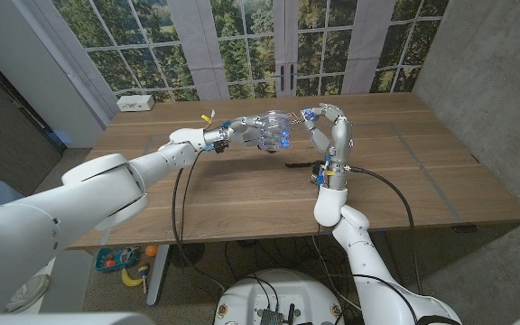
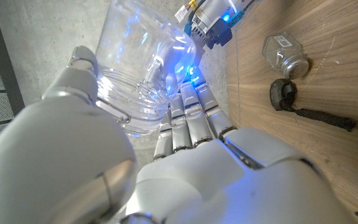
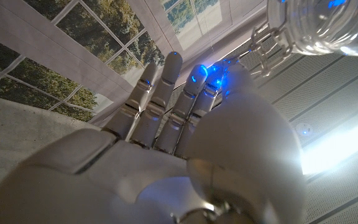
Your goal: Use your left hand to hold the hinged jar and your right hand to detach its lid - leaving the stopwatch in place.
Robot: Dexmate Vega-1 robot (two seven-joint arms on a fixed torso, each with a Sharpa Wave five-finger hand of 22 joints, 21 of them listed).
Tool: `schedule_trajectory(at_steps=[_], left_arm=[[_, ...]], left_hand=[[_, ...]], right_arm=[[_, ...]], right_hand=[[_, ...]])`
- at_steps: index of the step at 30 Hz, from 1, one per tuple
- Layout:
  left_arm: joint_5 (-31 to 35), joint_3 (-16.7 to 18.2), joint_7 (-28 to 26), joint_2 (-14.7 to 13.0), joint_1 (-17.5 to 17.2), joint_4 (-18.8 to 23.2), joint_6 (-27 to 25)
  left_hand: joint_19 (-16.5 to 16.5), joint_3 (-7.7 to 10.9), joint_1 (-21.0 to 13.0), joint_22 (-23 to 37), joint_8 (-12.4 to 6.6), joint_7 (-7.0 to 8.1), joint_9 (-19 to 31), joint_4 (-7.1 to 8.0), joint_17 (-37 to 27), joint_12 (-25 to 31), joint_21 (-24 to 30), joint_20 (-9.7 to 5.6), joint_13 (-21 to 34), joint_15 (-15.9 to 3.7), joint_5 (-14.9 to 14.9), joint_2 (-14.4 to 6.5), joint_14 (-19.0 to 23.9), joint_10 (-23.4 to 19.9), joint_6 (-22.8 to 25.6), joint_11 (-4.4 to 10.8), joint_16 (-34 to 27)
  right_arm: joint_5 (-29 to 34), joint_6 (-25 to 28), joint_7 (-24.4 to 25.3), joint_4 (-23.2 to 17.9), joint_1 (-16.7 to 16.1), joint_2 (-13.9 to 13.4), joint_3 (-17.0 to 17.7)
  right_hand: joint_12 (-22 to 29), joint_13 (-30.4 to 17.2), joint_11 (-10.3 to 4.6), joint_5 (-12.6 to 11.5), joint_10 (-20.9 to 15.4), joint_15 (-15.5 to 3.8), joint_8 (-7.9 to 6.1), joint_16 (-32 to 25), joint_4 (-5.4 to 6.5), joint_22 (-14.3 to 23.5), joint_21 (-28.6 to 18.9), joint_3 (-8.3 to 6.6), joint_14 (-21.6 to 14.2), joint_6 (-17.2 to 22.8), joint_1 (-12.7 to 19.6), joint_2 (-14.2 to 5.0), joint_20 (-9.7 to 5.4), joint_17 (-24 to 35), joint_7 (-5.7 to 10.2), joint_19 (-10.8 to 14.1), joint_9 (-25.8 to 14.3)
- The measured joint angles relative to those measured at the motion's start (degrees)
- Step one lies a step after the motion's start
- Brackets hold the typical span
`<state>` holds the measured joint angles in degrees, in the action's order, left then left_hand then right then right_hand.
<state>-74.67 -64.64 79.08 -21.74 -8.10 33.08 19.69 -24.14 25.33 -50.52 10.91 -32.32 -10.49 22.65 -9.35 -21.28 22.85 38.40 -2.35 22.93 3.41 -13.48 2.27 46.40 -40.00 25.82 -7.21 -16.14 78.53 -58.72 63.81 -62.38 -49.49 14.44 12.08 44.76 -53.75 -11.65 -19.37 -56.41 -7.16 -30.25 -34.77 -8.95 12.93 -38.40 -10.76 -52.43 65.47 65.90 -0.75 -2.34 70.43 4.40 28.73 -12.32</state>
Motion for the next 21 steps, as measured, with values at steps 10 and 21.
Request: schedule_trajectory(at_steps=[10, 21], left_arm=[[1.14, 0.62, -0.14, -0.59, -0.01, 1.07, 0.57], [4.68, 2.88, -0.27, -1.17, -0.66, 2.79, 0.90]], left_hand=[[0.09, 0.00, 0.00, -0.04, 0.02, 0.02, 0.00, 0.00, 0.00, -0.37, 0.00, 0.09, 0.00, -0.03, 0.00, 0.00, -0.03, 0.00, -0.03, 0.00, 0.09], [0.09, 0.00, 0.01, -0.07, 0.24, -0.37, 0.01, 0.00, 0.01, -0.78, -0.01, 0.10, -0.01, -0.04, 0.00, -0.01, -0.07, 0.31, -0.47, -0.30, 0.40]], right_arm=[[0.77, 0.15, -0.04, -0.68, 0.61, 1.28, 2.33], [1.66, 4.34, -0.05, -2.73, 0.50, 1.81, 3.59]], right_hand=[[-2.46, 1.56, 0.07, 2.59, 4.15, 0.62, 2.28, 0.63, -0.06, 0.27, -1.54, 0.06, 3.78, -4.79, -0.16, 0.73, 0.00, -0.81, 2.50, -0.02, -0.02], [-13.61, 11.47, -0.06, 6.74, 12.15, 2.75, 7.91, 8.82, -0.03, -0.70, -3.99, 0.09, 9.76, -18.94, -1.59, 1.84, -0.18, -5.83, 4.79, -1.40, -0.18]])
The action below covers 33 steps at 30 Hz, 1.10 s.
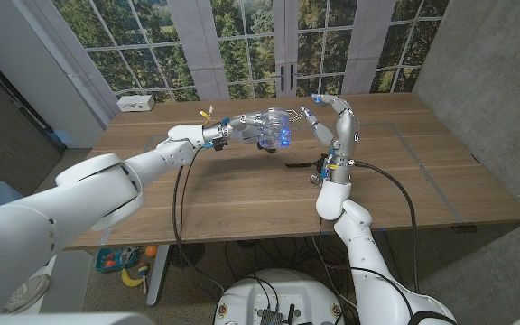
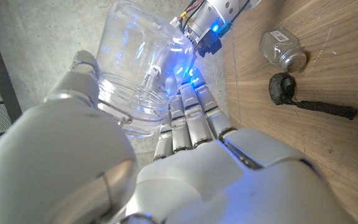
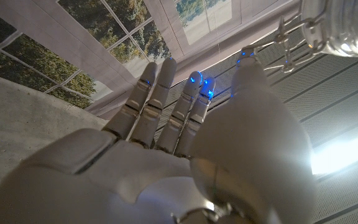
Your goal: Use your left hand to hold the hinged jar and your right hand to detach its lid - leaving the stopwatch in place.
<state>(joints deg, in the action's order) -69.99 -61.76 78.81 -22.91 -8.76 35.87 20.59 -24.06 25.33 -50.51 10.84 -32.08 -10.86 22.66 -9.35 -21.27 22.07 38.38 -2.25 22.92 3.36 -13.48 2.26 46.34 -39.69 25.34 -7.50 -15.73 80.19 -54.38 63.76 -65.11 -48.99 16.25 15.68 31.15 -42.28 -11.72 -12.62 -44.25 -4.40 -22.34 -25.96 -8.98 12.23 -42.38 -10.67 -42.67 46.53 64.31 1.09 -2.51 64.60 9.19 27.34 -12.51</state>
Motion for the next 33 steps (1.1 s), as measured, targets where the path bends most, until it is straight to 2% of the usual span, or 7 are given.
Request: schedule_trajectory(at_steps=[7, 16, 17, 18, 19, 26, 33], left_arm=[[2.68, 2.22, 0.00, -0.40, -0.84, 1.51, -0.21], [5.64, 4.76, 0.03, -0.50, -1.55, 2.65, -0.99], [5.94, 5.25, 0.09, -0.41, -1.60, 2.66, -1.07], [5.97, 5.35, 0.32, -0.44, -1.60, 2.64, -1.08], [6.35, 5.62, 0.79, -0.53, -1.62, 2.61, -1.15], [7.59, 6.90, 0.53, -0.11, -1.68, 2.89, -1.39], [8.76, 7.91, 0.33, 0.16, -1.84, 3.18, -1.62]], left_hand=[[0.00, 0.00, 0.00, 0.00, 0.21, 0.00, 0.00, 0.00, 0.00, -0.08, 0.00, 0.01, 0.00, 0.00, 0.00, 0.00, -0.01, 0.00, 0.00, 0.00, -0.02], [0.00, 0.00, 0.01, 0.00, 0.22, 0.00, 0.00, 0.00, 0.00, -0.31, 0.47, 0.02, 0.00, -0.08, 0.00, -0.01, -0.09, 0.00, 0.00, 0.00, -0.04], [0.00, 0.02, 0.01, 0.02, 0.20, -0.01, 0.01, -0.01, -0.17, -0.32, 0.51, 0.03, 0.63, -0.08, -0.26, 0.00, -0.08, -0.34, 0.05, -0.31, -0.06], [0.08, 0.02, 0.01, 0.02, 0.19, -0.01, 0.01, -0.02, -0.18, -0.32, 0.53, 0.12, 0.77, -0.08, -1.08, -0.01, -0.07, -0.33, 0.05, -0.31, -0.07], [0.08, 0.02, 0.01, 0.02, 0.19, -0.01, 0.02, -0.02, -0.18, -0.32, 0.53, 0.12, 0.77, -0.08, -1.09, -0.01, -0.07, -0.34, 0.05, -0.31, -0.07], [0.08, 0.02, 0.01, 0.03, 0.19, -0.02, 0.02, -0.01, -0.21, -0.33, 0.54, 0.13, 0.77, -0.08, -1.09, 0.00, -0.08, -0.33, 0.06, -0.31, -0.07], [0.08, 0.02, 0.01, 0.03, 0.19, -0.02, 0.02, -0.02, -0.22, -0.34, 0.54, 0.13, 0.77, -0.08, -1.09, 0.00, -0.08, -0.33, 0.06, -0.31, -0.04]], right_arm=[[0.00, 2.63, 0.10, -0.77, -0.10, -0.16, 1.38], [-1.10, 4.52, 0.15, -1.81, -1.75, -1.99, 1.50], [-1.66, 5.28, 0.18, -2.03, -1.99, -2.41, 1.45], [-1.93, 5.56, 0.26, -2.06, -2.00, -2.44, 1.47], [-3.12, 6.75, 0.55, -2.37, -2.27, -3.12, 1.81], [-3.61, 8.26, 0.57, -3.37, -3.21, -4.72, 1.20], [-3.40, 9.83, 0.43, -4.70, -4.06, -5.79, 1.19]], right_hand=[[-1.71, -0.63, 0.00, -0.01, 3.09, 0.52, 1.75, 3.15, 4.20, -0.26, 0.00, 4.21, 2.16, -3.54, -6.09, 6.09, -0.06, -1.21, 0.57, -2.99, 0.00], [-2.83, -1.93, -0.08, -0.01, 5.61, 0.72, 3.54, 4.74, 7.43, -0.52, 0.24, 7.44, 4.40, -6.24, -11.15, 9.31, 0.06, -1.18, 0.96, -4.66, -0.16], [-2.99, -2.04, -0.25, -3.01, 5.84, 0.74, 3.54, 4.78, 8.38, -0.52, 0.23, 6.74, 4.42, -6.25, -12.49, 6.82, 0.05, -1.13, 0.95, -4.65, -0.17], [-3.21, -2.13, -0.18, -4.26, 6.30, 0.93, 3.55, 4.87, 8.77, -0.52, 0.24, 6.84, 4.61, -6.46, -16.78, 2.38, 0.05, -1.07, 0.74, -4.65, -0.30], [-3.21, -2.19, -0.17, -4.45, 6.30, 0.94, 3.62, 4.99, 9.11, -0.52, 0.24, 7.19, 4.62, -6.67, -17.99, 1.21, 0.05, -1.05, 0.53, -4.65, -0.41], [-4.33, -2.02, -0.47, -5.83, 7.24, 0.93, 4.42, 5.41, 10.69, -0.52, 0.24, 9.78, 5.22, -7.73, -21.79, 5.07, 0.06, -0.78, 0.29, -4.65, -0.43], [-4.81, -1.49, -0.46, -6.76, 7.22, 0.92, 4.42, 5.41, 11.67, -0.51, 0.16, 10.90, 5.63, -7.89, -23.46, 4.76, 0.06, -0.69, 0.13, -4.65, -0.42]])
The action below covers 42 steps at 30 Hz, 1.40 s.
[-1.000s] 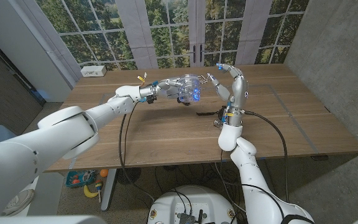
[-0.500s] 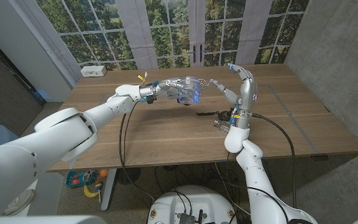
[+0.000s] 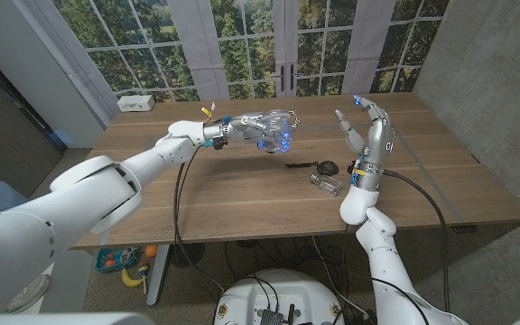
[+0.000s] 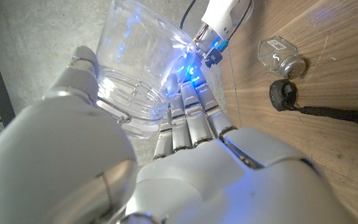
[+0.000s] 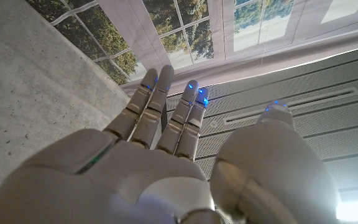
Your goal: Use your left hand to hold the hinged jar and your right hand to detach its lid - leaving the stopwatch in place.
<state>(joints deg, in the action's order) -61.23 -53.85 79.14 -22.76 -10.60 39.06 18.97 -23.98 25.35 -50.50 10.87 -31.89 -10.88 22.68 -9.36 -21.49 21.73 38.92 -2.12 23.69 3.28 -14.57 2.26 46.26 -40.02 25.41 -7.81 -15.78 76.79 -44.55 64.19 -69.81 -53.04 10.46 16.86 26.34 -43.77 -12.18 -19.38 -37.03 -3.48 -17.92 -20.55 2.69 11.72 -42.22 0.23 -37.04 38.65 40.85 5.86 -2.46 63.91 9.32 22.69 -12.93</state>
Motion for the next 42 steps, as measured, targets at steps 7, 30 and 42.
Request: schedule_trajectory(at_steps=[7, 30, 42], left_arm=[[2.59, 1.87, -0.67, -0.11, -0.51, 0.99, -0.54], [22.55, 14.43, -33.74, -13.81, -13.79, 29.30, -11.54], [30.50, 19.99, -50.01, -19.11, -21.88, 48.89, -15.31]], left_hand=[[0.04, 0.00, 0.00, 0.00, 0.00, 0.00, 0.00, 0.00, -0.01, -0.06, 0.00, -0.01, 0.00, 0.00, 0.00, 0.00, 0.00, 0.00, 0.00, 0.00, 0.04], [1.05, 0.00, 0.00, -0.18, 0.00, -0.07, -1.48, 0.00, -0.07, -3.20, 0.44, -0.39, 5.98, -0.73, 0.00, 0.00, -0.73, -0.07, 0.07, -0.07, 1.34], [3.22, 0.11, 0.00, -0.44, 0.00, -0.08, -2.55, -0.11, 0.51, -4.44, -0.08, 0.49, 7.91, -1.76, -0.27, 0.00, -1.74, -0.09, 0.07, -0.07, 2.70]], right_arm=[[0.46, 0.82, -0.11, -0.76, -0.23, -0.01, 0.80], [-0.93, 2.00, -0.19, -2.12, -0.07, -2.00, -2.11], [-17.07, 9.44, -1.22, -7.08, -3.05, -13.48, -16.80]], right_hand=[[-0.93, 1.23, 0.62, -1.35, -0.63, 0.00, 0.00, 0.00, 0.81, 0.00, -0.81, -0.81, 0.00, 0.06, 0.19, -3.64, -0.17, 0.18, -0.47, 1.05, 0.00], [-6.67, 5.62, 6.15, 1.60, 1.36, -0.20, 0.67, 4.68, 0.01, -0.54, -1.45, -5.87, -0.61, -0.86, 3.93, -13.14, 1.98, -6.03, -4.17, 2.14, 0.16], [-10.68, 7.69, 9.35, 3.17, 3.79, 0.05, 2.10, 7.32, 1.80, -0.81, -1.14, -6.07, 1.69, -2.86, -1.57, -14.96, 3.61, -10.57, -6.78, 0.47, 0.42]])
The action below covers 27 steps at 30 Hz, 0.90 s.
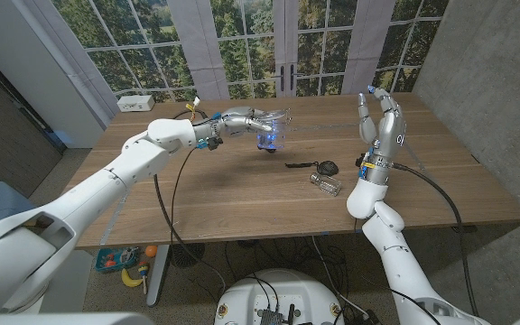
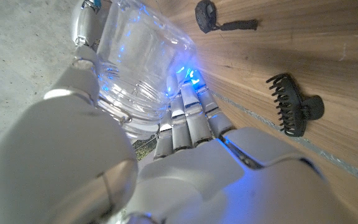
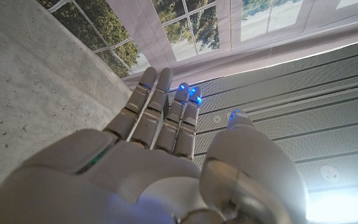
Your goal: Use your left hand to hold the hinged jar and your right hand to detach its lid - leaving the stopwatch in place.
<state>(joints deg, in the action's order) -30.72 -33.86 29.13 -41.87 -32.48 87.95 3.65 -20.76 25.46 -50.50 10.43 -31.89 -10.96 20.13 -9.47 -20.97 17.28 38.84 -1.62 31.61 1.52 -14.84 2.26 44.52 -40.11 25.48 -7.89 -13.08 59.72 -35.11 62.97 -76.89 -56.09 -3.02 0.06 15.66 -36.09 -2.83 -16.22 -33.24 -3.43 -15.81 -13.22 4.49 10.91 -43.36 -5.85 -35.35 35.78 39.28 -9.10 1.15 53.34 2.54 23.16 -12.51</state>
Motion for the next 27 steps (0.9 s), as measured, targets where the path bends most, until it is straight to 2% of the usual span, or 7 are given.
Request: schedule_trajectory(at_steps=[2, 4, 5, 12, 20, 23, 27], left_arm=[[1.61, 0.96, -2.65, -1.40, -2.24, 5.24, -0.96], [2.88, 0.99, -4.76, -1.44, -2.33, 5.44, -1.76], [4.13, 1.40, -6.68, -2.06, -3.49, 8.02, -2.46], [8.51, 2.15, -13.83, -3.10, -6.03, 13.10, -5.12], [13.54, 2.55, -21.03, -3.69, -8.76, 17.31, -8.50], [15.29, 2.55, -23.12, -3.80, -9.41, 18.48, -9.84], [17.59, 2.55, -25.78, -3.92, -10.34, 19.94, -11.72]], left_hand=[[0.19, 0.00, 0.00, -0.08, 0.00, 0.00, -0.10, 0.00, 0.01, -0.09, 0.00, 0.19, 0.01, -0.20, 0.00, 0.00, -0.21, 0.00, 0.00, 0.00, 0.12], [0.39, 0.01, 0.00, -0.11, 0.00, 0.00, -0.33, 0.00, 0.22, -0.43, -0.29, 0.38, 0.01, -0.41, 0.00, 0.00, -0.41, 0.00, 0.00, 0.00, 0.42], [0.39, 0.01, 0.00, -0.11, 0.01, 0.00, -0.33, 0.00, 0.27, -0.44, -0.37, 0.38, 0.02, -0.41, 0.00, 0.00, -0.41, 0.00, 0.00, 0.00, 0.43], [0.60, 0.63, 0.00, -0.15, 0.01, 0.00, -0.82, -0.63, 1.03, -1.42, -0.46, 0.20, 0.83, -0.43, 0.00, 0.00, -0.42, 0.00, 0.00, 0.00, 1.33], [0.60, 0.81, 0.00, -0.15, 0.01, 0.00, -1.18, -0.81, 1.79, -2.01, -0.46, 0.21, 1.68, -0.44, 0.00, 0.00, -0.43, 0.00, 0.00, 0.00, 1.66], [0.68, 0.88, 0.00, -0.15, 0.01, 0.00, -1.32, -0.88, 2.09, -2.26, -0.46, 0.29, 1.68, -0.44, 0.00, 0.00, -0.43, 0.00, 0.00, 0.00, 1.77], [0.68, 1.03, 0.00, -0.14, 0.01, 0.00, -1.58, -1.03, 2.39, -2.27, -0.46, 0.29, 1.62, -0.44, 0.00, 0.00, -0.43, -0.01, 0.00, 0.01, 1.83]], right_arm=[[-7.36, 3.29, -2.54, -1.43, -0.54, -2.12, -2.28], [-8.72, 3.86, -3.04, -2.57, -0.98, -3.81, -4.07], [-13.55, 5.73, -4.60, -3.56, -1.35, -5.13, -5.39], [-22.95, 9.50, -8.48, -8.63, -3.14, -10.67, -10.07], [-39.93, 16.46, -20.06, -16.64, -5.80, -18.28, -13.29], [-44.31, 17.98, -23.72, -18.63, -6.37, -20.48, -13.76], [-49.09, 19.28, -27.81, -20.52, -6.92, -22.90, -14.18]], right_hand=[[-0.87, 0.43, 0.61, 0.39, 0.68, 0.15, 0.28, 0.64, 0.35, 0.00, 0.24, -0.35, 0.79, -0.52, -0.93, -0.06, -0.25, -0.99, -0.49, -0.61, 0.00], [-1.49, 0.88, 0.90, 0.42, 1.38, 0.08, 0.77, 1.13, 0.50, 0.00, 0.43, -0.50, 1.25, -0.92, -1.29, -0.41, -0.54, -1.88, -0.48, -1.52, 0.19], [-1.71, 1.02, 0.76, 0.73, 1.66, 0.26, 0.80, 1.31, 0.50, 0.00, 0.58, -0.50, 1.49, -1.08, -1.28, -0.41, -0.54, -2.25, -0.64, -1.50, 0.26], [-3.47, 2.34, 2.20, 1.37, 3.09, 0.46, 2.08, 2.43, -0.06, -0.27, 1.33, -1.54, 4.36, -2.77, -1.96, -0.34, -0.76, -5.10, -1.90, -3.16, 0.27], [-4.87, 3.99, 3.77, 2.26, 5.45, 0.95, 3.74, 2.87, -0.06, -0.53, 2.33, -2.02, 7.82, -5.66, -4.14, -0.07, -0.12, -8.11, -3.78, -4.78, 0.26], [-5.09, 4.72, 4.46, 2.72, 6.80, 1.84, 4.18, 2.87, -0.06, -0.75, 2.71, -2.02, 9.21, -7.04, -5.50, 0.49, 1.05, -9.24, -4.25, -5.07, 0.46], [-5.09, 5.68, 4.68, 3.33, 7.79, 1.80, 4.39, 2.87, -0.06, -0.79, 3.66, -2.01, 10.58, -7.98, -6.79, 0.57, 4.30, -10.50, -4.26, -5.70, 0.53]])
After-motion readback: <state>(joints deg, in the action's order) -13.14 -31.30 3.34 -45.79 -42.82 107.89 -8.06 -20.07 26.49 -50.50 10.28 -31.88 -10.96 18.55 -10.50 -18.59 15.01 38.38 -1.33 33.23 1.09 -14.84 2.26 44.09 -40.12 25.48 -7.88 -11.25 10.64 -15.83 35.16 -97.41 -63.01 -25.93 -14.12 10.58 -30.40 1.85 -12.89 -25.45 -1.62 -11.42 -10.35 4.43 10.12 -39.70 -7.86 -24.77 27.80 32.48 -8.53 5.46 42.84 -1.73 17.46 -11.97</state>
